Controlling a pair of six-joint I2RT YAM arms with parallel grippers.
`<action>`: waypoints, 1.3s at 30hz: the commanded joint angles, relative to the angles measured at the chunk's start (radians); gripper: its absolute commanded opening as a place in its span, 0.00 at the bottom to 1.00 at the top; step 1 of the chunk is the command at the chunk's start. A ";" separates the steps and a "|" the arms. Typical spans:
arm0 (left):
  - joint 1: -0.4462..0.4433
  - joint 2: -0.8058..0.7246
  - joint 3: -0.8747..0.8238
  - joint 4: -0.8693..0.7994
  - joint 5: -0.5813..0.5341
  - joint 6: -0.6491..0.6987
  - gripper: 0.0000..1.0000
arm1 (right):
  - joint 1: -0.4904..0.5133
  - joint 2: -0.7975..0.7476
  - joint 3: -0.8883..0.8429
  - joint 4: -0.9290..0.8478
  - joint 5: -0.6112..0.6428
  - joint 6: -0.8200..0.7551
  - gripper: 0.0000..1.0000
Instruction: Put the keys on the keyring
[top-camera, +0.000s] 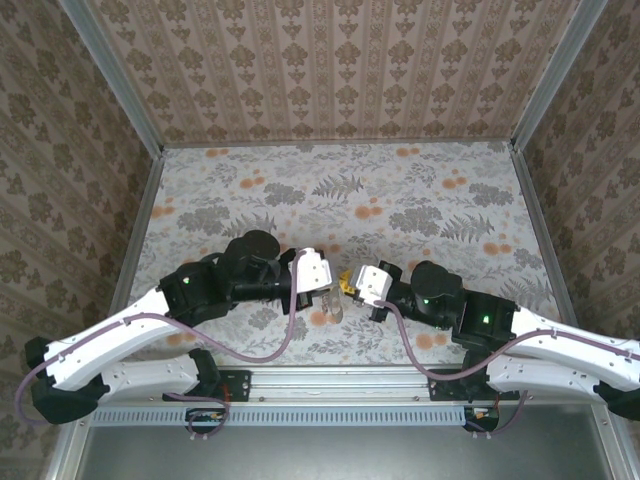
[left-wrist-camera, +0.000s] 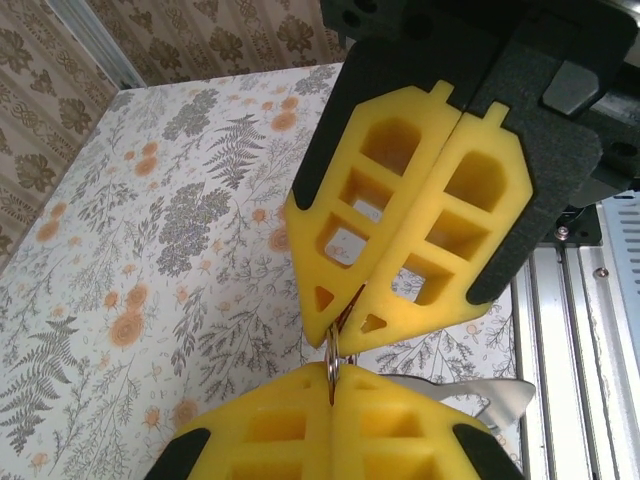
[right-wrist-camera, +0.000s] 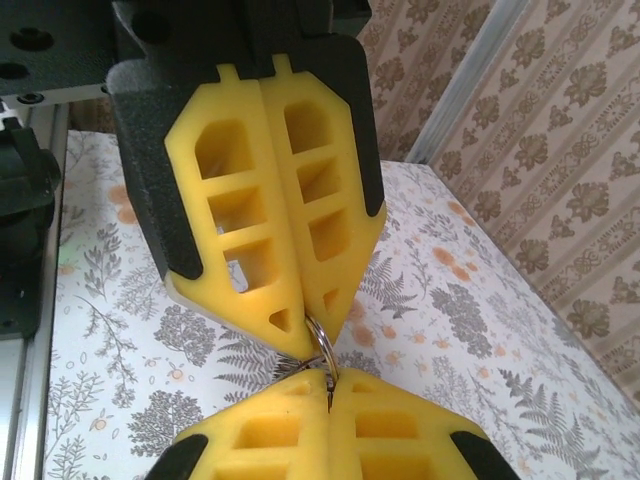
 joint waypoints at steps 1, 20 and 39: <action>0.009 -0.012 -0.018 0.009 -0.048 0.013 0.00 | 0.006 -0.045 -0.008 0.065 -0.080 0.019 0.04; 0.017 -0.148 -0.146 0.217 0.104 0.024 0.00 | 0.004 -0.086 -0.059 0.097 -0.144 0.033 0.24; 0.047 -0.219 -0.280 0.500 0.359 -0.054 0.00 | 0.003 -0.076 -0.031 0.109 -0.216 0.066 0.22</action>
